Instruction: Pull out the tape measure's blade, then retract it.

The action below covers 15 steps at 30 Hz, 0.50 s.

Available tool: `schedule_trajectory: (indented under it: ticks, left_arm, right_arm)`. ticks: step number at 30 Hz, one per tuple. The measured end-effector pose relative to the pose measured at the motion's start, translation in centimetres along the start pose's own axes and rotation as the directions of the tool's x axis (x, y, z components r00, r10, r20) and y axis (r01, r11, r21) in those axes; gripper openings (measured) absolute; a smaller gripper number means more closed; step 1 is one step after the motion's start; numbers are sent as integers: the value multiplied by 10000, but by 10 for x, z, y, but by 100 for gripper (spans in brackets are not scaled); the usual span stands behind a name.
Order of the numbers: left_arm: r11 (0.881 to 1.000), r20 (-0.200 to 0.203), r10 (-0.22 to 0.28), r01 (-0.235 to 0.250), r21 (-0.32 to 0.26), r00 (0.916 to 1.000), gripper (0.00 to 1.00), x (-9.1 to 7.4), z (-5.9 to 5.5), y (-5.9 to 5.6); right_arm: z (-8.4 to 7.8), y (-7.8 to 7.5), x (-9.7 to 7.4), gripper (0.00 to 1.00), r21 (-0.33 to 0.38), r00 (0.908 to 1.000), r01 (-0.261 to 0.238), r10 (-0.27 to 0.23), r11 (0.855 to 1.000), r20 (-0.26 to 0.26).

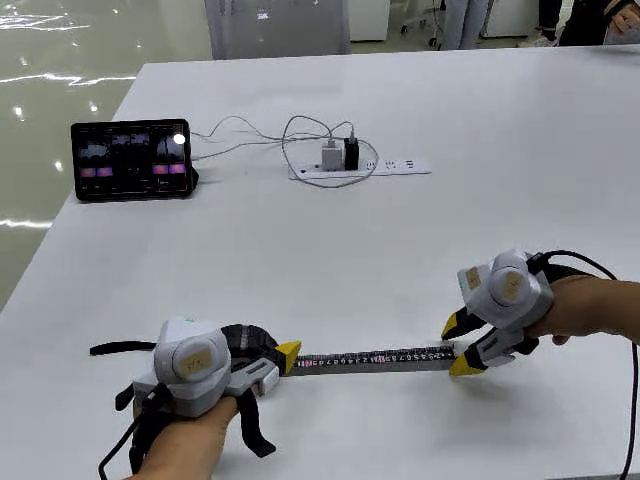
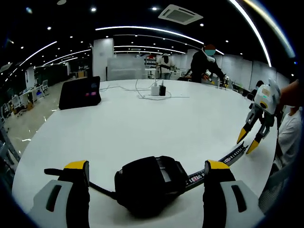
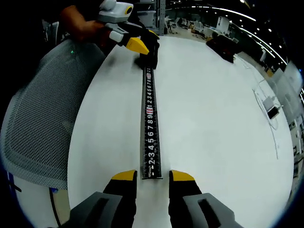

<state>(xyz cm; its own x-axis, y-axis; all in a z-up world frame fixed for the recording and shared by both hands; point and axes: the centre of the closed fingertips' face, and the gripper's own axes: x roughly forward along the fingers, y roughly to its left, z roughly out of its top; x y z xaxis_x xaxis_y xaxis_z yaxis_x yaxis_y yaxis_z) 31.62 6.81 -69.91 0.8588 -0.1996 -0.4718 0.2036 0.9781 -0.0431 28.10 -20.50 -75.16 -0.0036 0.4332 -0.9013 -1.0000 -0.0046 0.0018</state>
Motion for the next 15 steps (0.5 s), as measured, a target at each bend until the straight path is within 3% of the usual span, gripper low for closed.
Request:
schedule_trajectory:
  ticks: [6,13,15]
  left_arm:
    - [9999,73,55,-55,-90,10000,97,0,0,1]
    - [9991,1,410,-410,-77,9992,89,-2,-2,9]
    - [9990,-17,426,-426,-99,9991,87,-1,-3,9]
  right_arm:
    - [0,-1,3,12,-100,9999,9,-10,9999,-102]
    - [0,-1,3,12,41,9996,164,-163,9999,-212]
    - [1,1,3,11,-301,9990,165,-178,9994,-411]
